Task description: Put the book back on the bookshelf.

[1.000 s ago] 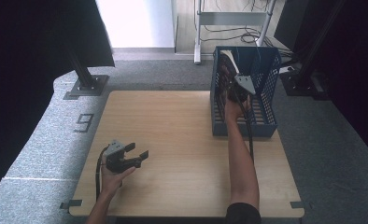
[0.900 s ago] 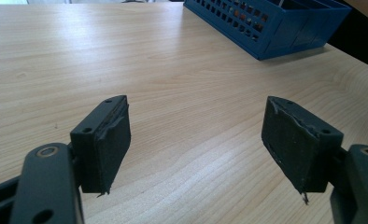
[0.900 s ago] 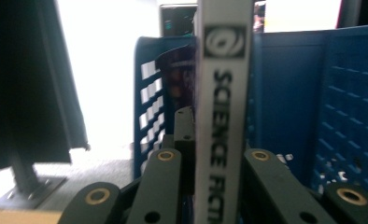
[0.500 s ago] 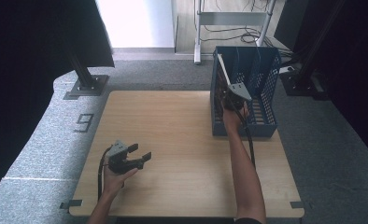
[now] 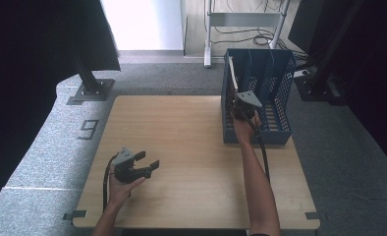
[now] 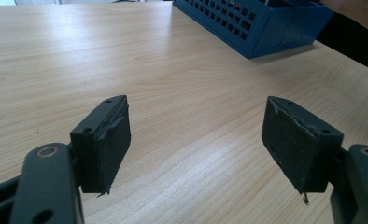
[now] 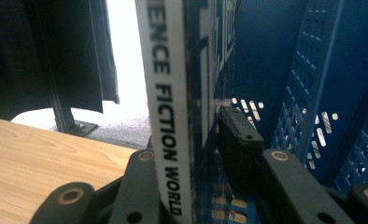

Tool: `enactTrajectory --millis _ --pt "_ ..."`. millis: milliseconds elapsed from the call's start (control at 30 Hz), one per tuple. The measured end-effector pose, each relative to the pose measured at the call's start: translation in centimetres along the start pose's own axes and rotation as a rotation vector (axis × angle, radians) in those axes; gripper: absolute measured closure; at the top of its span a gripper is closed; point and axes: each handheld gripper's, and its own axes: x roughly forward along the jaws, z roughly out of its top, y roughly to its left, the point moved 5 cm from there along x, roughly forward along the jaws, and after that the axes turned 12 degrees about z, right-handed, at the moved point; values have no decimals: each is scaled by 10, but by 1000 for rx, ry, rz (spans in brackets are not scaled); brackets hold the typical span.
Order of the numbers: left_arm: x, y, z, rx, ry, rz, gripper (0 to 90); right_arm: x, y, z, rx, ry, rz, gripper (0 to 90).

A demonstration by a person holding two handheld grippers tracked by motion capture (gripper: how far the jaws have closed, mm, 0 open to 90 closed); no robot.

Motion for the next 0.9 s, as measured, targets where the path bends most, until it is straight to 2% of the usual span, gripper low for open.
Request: enactTrajectory --millis 167,400,567,733,900 --pt "-1 1 1 -4 -4 3 239 6 0 -1 -17 0 -7 721" --pt "-2 4 1 -7 -9 8 240 11 -6 0 17 -44 0 723" --pt "0 5 1 -8 -5 9 239 13 -8 0 12 -56 -1 735" --pt "1 4 0 -10 -2 11 240 13 -9 0 3 -52 -10 763" --pt "1 3 0 -8 -3 11 240 16 -9 5 -8 -9 -20 783"
